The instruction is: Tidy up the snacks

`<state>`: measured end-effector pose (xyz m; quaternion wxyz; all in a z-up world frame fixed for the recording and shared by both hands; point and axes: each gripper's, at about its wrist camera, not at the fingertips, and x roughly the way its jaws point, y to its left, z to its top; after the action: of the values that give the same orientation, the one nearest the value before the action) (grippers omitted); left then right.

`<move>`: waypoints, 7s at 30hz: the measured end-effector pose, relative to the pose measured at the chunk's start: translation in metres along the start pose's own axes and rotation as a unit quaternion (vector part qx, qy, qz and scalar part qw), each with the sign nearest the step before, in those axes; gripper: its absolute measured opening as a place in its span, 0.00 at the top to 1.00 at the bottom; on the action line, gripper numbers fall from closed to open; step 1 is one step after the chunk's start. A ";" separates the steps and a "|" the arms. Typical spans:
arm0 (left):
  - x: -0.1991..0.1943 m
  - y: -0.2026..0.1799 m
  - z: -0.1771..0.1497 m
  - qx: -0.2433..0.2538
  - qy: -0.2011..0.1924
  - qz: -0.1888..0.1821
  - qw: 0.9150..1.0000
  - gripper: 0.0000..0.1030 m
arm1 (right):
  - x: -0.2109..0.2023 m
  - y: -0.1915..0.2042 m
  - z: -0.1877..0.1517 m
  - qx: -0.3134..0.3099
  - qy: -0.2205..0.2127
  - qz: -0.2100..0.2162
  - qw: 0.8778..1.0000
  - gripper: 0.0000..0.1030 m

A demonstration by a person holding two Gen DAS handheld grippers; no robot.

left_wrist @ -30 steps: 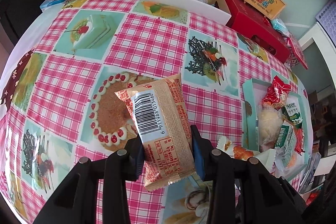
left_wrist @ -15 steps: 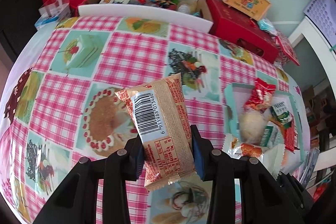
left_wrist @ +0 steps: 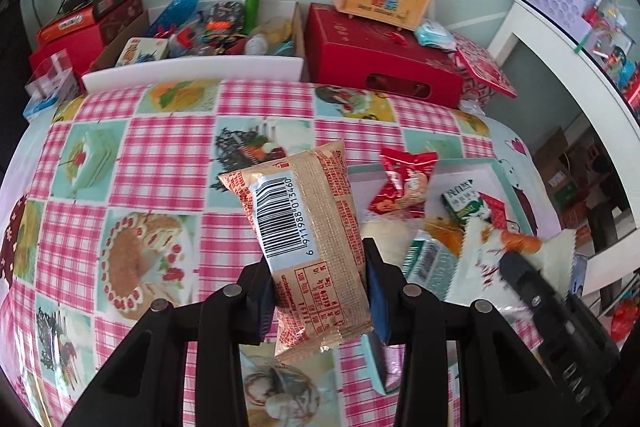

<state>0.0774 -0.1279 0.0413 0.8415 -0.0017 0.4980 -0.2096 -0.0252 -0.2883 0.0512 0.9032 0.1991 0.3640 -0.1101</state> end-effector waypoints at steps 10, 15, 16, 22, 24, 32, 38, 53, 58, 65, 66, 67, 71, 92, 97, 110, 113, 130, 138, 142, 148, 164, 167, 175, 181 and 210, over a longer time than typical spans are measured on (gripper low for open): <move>0.006 -0.069 0.001 0.071 -0.003 -0.023 0.997 0.61 | -0.018 -0.079 0.017 0.087 -0.031 -0.053 0.994 0.81; 0.015 -0.095 0.004 0.092 -0.003 -0.035 0.995 0.61 | -0.015 -0.098 0.020 0.100 -0.035 -0.054 0.993 0.80; 0.018 -0.098 0.004 0.094 -0.001 -0.035 0.995 0.61 | -0.012 -0.098 0.021 0.100 -0.035 -0.052 0.993 0.81; 0.035 -0.111 0.006 0.103 0.004 -0.027 0.994 0.61 | 0.004 -0.101 0.025 0.092 -0.034 -0.046 0.994 0.80; 0.041 -0.114 0.006 0.106 0.004 -0.024 0.994 0.61 | 0.009 -0.103 0.025 0.091 -0.033 -0.049 0.994 0.80; 0.056 -0.111 0.012 0.100 -0.001 -0.017 0.995 0.61 | 0.024 -0.105 0.026 0.094 -0.026 -0.034 0.995 0.80; 0.064 -0.111 0.014 0.096 0.001 -0.014 0.995 0.61 | 0.028 -0.100 0.026 0.087 -0.023 -0.025 0.996 0.80; 0.075 -0.133 0.006 0.121 0.008 -0.018 0.992 0.61 | 0.048 -0.111 0.019 0.109 0.013 -0.039 0.993 0.79; 0.077 -0.132 0.005 0.118 0.010 -0.019 0.993 0.61 | 0.049 -0.116 0.018 0.115 0.022 -0.055 0.992 0.77; 0.078 -0.128 0.006 0.111 0.016 -0.016 0.994 0.59 | 0.049 -0.120 0.017 0.108 0.029 -0.097 0.989 0.58; 0.077 -0.127 0.007 0.109 0.018 -0.016 0.994 0.57 | 0.048 -0.122 0.017 0.108 0.030 -0.101 0.989 0.54; 0.076 -0.126 0.007 0.108 0.018 -0.016 0.994 0.53 | 0.048 -0.123 0.017 0.108 0.032 -0.106 0.988 0.52; 0.071 -0.124 0.008 0.104 0.023 -0.015 0.994 0.47 | 0.048 -0.126 0.016 0.107 0.037 -0.117 0.987 0.43; 0.066 -0.096 0.016 0.070 0.023 0.071 0.995 0.22 | 0.046 -0.114 0.019 0.057 0.034 -0.172 0.983 0.00; 0.068 -0.092 0.017 0.054 0.031 0.045 0.997 0.22 | 0.045 -0.113 0.019 0.052 0.033 -0.174 0.983 0.00; 0.053 -0.081 0.020 0.042 0.025 0.025 0.999 0.14 | 0.041 -0.103 0.020 0.035 0.025 -0.172 0.984 0.00; 0.046 -0.074 0.020 0.034 0.024 0.017 0.999 0.14 | 0.039 -0.098 0.020 0.030 0.021 -0.171 0.985 0.00; 0.012 -0.041 -0.001 0.013 -0.003 -0.011 1.000 0.14 | 0.032 -0.064 0.007 -0.009 0.017 -0.159 0.987 0.00; 0.009 -0.027 -0.015 -0.001 0.000 -0.028 1.000 0.14 | 0.031 -0.050 -0.004 -0.025 0.024 -0.157 0.987 0.00; 0.010 -0.022 -0.023 -0.007 0.005 -0.032 0.999 0.14 | 0.025 -0.045 -0.010 -0.032 0.021 -0.159 0.987 0.00; 0.009 -0.013 -0.038 -0.017 0.010 -0.025 0.999 0.14 | 0.016 -0.040 -0.022 -0.040 0.019 -0.160 0.986 0.00; 0.008 0.006 -0.089 -0.021 0.042 0.025 0.999 0.14 | 0.005 -0.035 -0.067 -0.053 0.047 -0.153 0.986 0.00; 0.009 0.007 -0.098 -0.018 0.048 0.036 0.998 0.14 | 0.003 -0.035 -0.074 -0.053 0.052 -0.151 0.986 0.00; 0.009 0.015 -0.116 -0.020 0.060 0.065 0.996 0.14 | 0.000 -0.034 -0.087 -0.057 0.060 -0.143 0.986 0.00; 0.008 0.021 -0.130 -0.022 0.071 0.075 0.994 0.14 | 0.002 -0.031 -0.093 -0.062 0.071 -0.135 0.986 0.00; 0.008 0.042 -0.128 -0.028 0.085 0.092 0.992 0.14 | 0.016 -0.034 -0.096 -0.052 0.098 -0.134 0.985 0.00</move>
<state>-0.0120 -0.0663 -0.0392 0.8114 0.0378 0.5714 -0.1167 -0.0850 -0.2770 -0.0324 0.8495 0.1111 0.4789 -0.1912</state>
